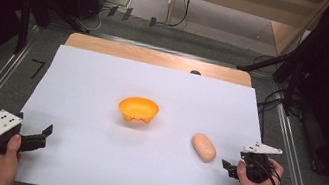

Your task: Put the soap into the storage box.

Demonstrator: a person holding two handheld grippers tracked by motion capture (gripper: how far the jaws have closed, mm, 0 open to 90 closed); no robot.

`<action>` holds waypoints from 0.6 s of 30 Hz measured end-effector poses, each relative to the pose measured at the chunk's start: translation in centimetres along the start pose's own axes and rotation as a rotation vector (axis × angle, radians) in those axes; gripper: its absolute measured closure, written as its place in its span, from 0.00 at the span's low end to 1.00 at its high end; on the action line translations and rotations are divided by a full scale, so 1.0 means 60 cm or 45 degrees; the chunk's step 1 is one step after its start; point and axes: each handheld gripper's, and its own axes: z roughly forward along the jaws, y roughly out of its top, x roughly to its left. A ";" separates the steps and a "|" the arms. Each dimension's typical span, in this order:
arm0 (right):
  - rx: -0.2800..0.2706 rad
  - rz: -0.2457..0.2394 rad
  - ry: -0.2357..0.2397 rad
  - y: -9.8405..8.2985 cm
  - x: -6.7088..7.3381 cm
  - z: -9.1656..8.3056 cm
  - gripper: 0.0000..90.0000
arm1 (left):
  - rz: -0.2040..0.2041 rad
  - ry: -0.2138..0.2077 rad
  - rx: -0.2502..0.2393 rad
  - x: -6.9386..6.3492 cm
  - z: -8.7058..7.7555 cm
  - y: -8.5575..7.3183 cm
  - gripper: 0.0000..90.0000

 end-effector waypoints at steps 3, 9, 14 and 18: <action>0.020 -0.026 0.014 0.014 0.006 0.006 0.27 | 0.008 0.005 0.006 -0.001 0.000 0.000 0.00; 0.053 -0.039 0.051 0.041 0.020 0.018 0.27 | 0.023 0.003 0.005 -0.003 0.000 0.000 0.00; 0.076 -0.042 0.082 0.060 0.031 0.030 0.26 | 0.030 0.013 0.008 -0.003 0.000 0.000 0.00; 0.098 -0.053 0.088 0.074 0.041 0.042 0.26 | 0.033 0.011 0.008 -0.004 0.000 0.000 0.00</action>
